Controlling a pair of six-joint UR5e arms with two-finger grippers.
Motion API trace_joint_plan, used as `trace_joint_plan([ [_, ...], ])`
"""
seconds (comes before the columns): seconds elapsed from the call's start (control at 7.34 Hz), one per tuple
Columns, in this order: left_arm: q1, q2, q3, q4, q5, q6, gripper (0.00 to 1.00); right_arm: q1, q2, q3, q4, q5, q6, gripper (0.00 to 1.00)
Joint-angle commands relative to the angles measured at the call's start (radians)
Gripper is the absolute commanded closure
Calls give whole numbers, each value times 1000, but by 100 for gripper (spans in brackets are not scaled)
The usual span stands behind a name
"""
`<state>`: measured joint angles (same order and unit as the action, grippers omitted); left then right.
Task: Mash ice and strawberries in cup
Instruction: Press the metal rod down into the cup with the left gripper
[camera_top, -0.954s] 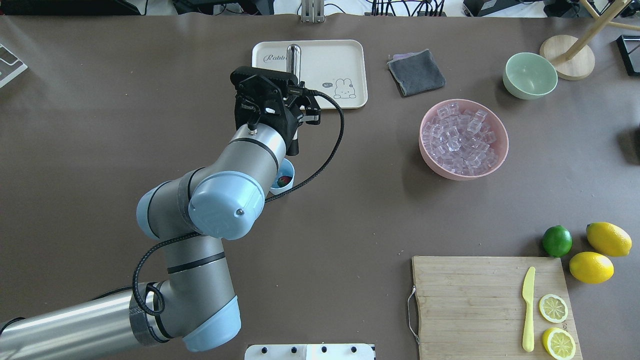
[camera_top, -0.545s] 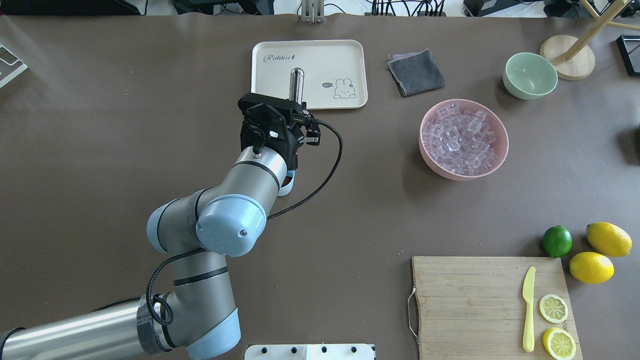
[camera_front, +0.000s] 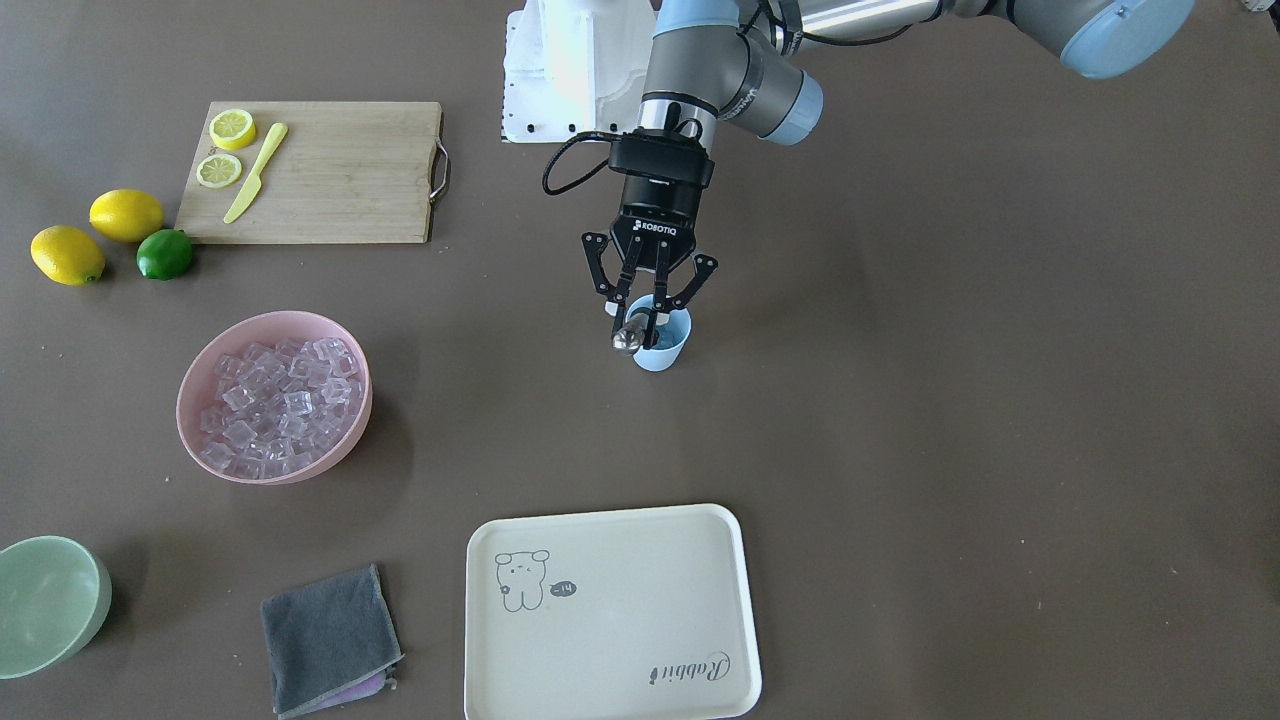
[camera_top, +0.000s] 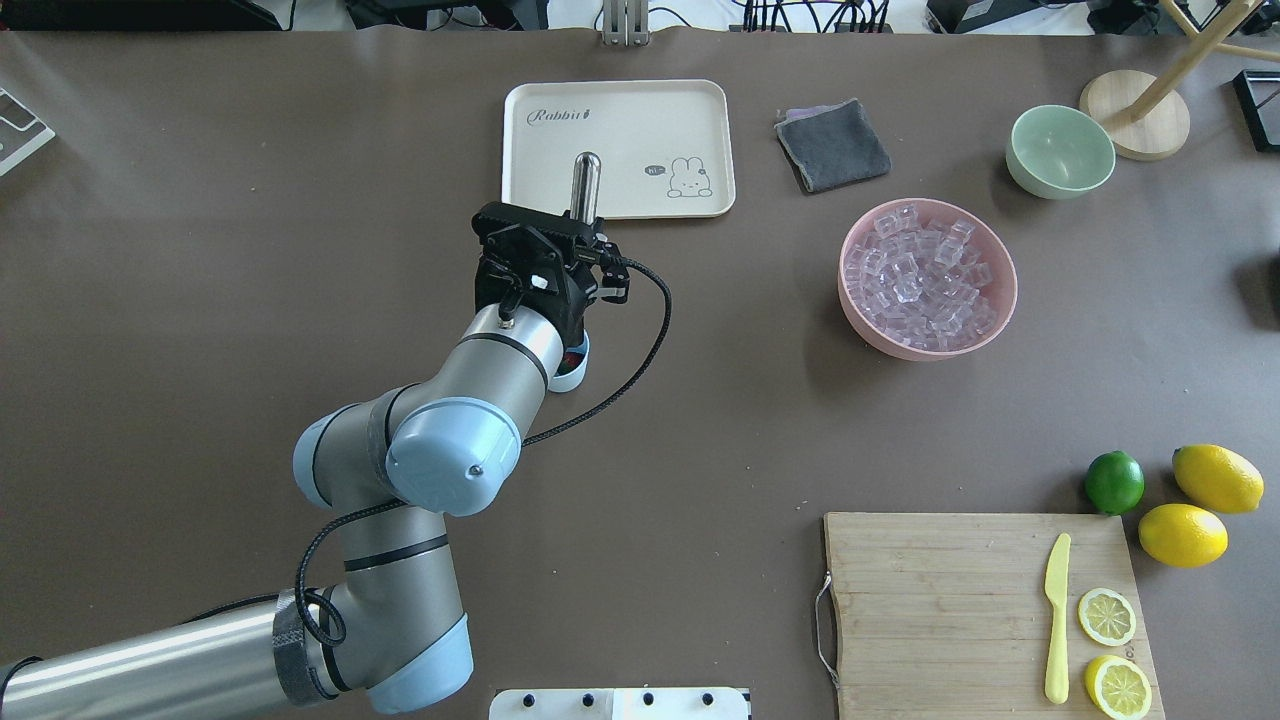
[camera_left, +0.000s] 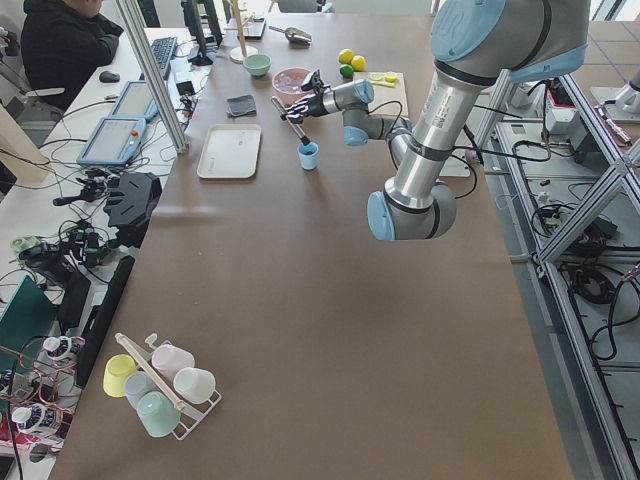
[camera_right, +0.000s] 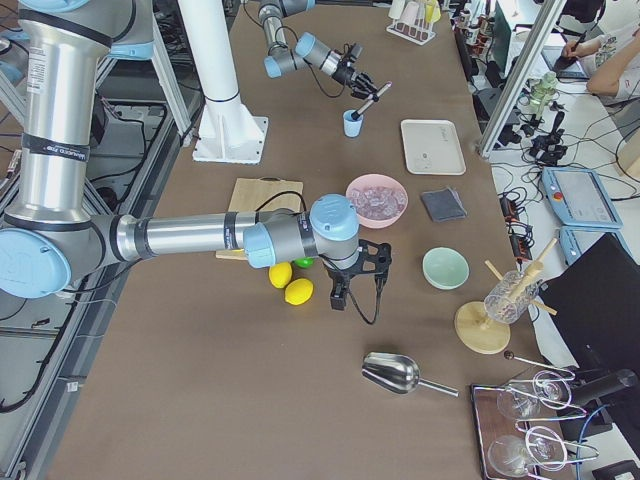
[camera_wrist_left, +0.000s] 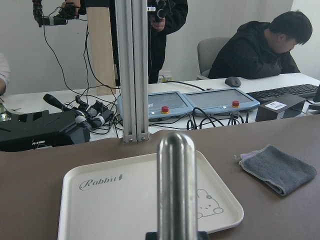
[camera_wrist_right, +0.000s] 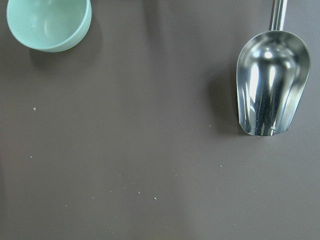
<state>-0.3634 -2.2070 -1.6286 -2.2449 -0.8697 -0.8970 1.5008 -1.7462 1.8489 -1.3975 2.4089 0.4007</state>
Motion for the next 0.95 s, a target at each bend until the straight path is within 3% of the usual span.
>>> trace_joint_plan([
  [0.0, 0, 24, 19, -28, 1, 3, 100, -1, 10, 1, 0, -2, 1, 1],
  [0.27, 0, 3, 78, -116, -8, 12, 100, -13, 23, -4, -1, -4, 1, 1],
  [0.55, -41, -13, -29, -89, -46, 138, 100, -14, 27, 1, -2, -13, 1, 1],
  [0.82, -100, 0, -50, -61, -110, 138, 100, -16, 40, -7, -2, -28, 1, 1],
])
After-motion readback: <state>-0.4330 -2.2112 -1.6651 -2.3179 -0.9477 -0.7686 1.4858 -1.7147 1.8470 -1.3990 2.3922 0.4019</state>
